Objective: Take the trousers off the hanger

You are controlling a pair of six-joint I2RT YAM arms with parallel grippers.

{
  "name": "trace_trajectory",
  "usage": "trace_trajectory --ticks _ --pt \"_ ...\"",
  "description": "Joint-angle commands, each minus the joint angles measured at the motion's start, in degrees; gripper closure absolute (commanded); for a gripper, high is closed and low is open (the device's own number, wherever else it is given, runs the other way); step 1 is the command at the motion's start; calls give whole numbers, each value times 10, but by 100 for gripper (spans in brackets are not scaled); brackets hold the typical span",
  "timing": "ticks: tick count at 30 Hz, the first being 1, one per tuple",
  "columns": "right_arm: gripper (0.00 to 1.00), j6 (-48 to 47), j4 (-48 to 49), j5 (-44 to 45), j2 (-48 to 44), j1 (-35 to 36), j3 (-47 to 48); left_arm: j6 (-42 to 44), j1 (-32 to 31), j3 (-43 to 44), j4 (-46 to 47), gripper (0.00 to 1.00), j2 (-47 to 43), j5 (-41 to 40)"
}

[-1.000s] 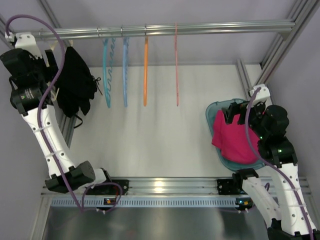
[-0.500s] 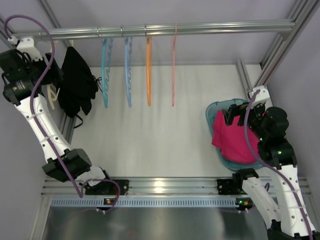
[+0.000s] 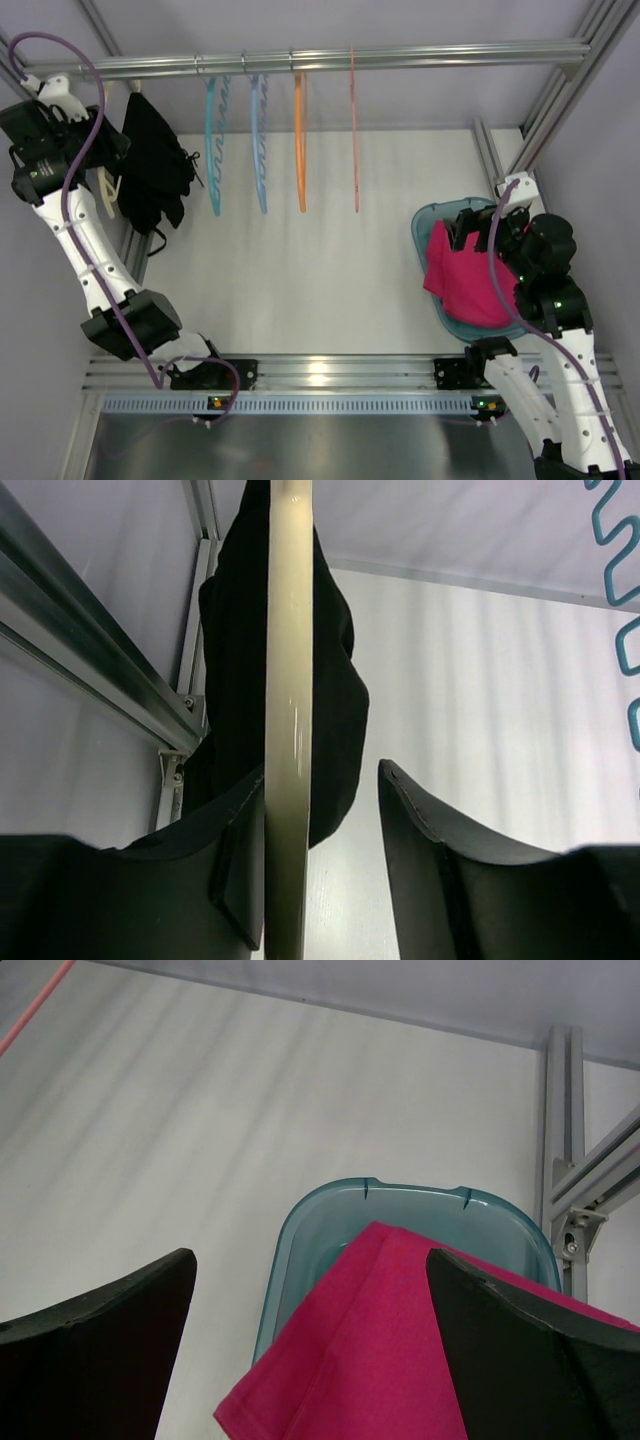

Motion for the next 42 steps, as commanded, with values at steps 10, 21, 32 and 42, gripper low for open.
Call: trace_trajectory --ticks 10,21,32,42 --pt "1 6 30 -5 -6 -6 -5 -69 5 -28 112 99 -1 24" --pt "0 37 43 -13 2 -6 -14 -135 5 -64 235 100 -70 32" --pt "1 33 40 -18 8 -6 -4 -198 5 -147 397 100 -154 44" --pt "1 34 47 -20 24 -6 -3 -250 4 -361 724 100 -176 31"
